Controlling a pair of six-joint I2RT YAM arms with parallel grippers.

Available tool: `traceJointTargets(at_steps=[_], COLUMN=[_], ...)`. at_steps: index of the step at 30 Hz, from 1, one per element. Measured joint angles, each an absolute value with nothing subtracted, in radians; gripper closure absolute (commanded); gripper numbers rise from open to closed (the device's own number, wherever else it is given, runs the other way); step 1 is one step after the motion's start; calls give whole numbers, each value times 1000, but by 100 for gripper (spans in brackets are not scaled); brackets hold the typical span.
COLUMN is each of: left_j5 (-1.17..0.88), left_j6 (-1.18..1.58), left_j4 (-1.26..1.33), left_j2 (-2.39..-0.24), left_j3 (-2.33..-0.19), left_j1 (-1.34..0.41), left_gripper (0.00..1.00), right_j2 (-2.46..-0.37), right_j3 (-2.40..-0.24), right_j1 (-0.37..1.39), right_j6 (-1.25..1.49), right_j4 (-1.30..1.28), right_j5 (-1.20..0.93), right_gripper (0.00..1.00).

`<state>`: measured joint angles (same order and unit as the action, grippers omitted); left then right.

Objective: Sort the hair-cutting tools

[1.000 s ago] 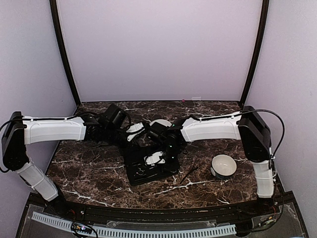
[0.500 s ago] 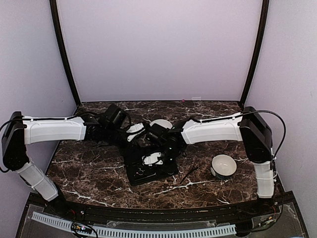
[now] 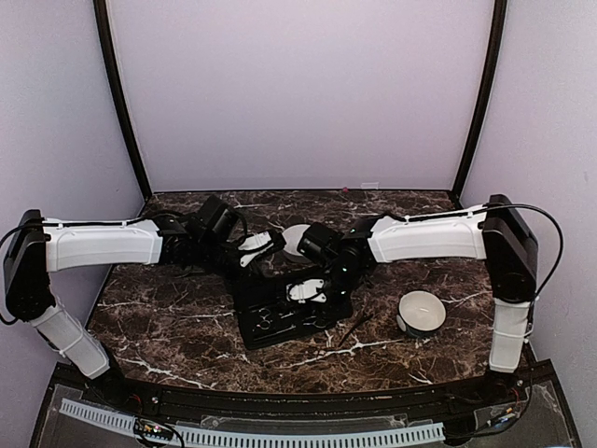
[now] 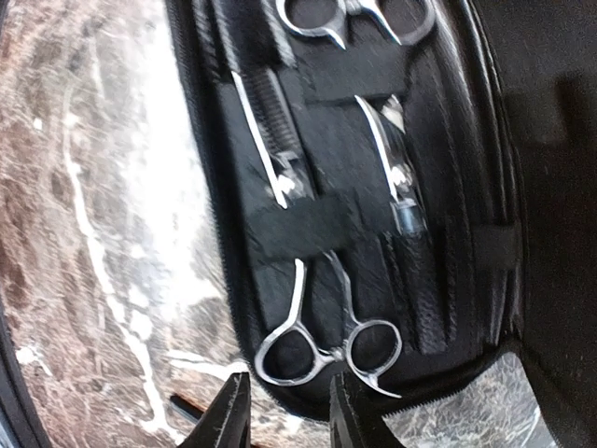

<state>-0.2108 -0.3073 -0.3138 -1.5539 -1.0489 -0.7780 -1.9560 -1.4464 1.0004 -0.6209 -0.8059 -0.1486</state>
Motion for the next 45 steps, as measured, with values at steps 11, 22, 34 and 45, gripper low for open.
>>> traceJointTargets(at_steps=[11, 22, 34, 45], left_j5=[-213, -214, -221, -226], left_j6=[-308, -308, -308, -308], left_j4=[-316, -329, -336, -339], left_j2=[-1555, -1562, -1563, -1565], left_j3=[-1050, -1060, -1064, -1065], left_j1=[-778, -778, -778, -778], left_gripper=[100, 100, 100, 100], right_j2=[-2005, -2035, -2069, -2075], right_j3=[-1440, -1452, -1507, -1518], right_j1=[988, 1015, 1051, 1060], right_j6=[-605, -570, -544, -526], right_j4=[-752, -721, -739, -749], right_j5=[-104, -81, -61, -34], right_gripper=[73, 73, 74, 69])
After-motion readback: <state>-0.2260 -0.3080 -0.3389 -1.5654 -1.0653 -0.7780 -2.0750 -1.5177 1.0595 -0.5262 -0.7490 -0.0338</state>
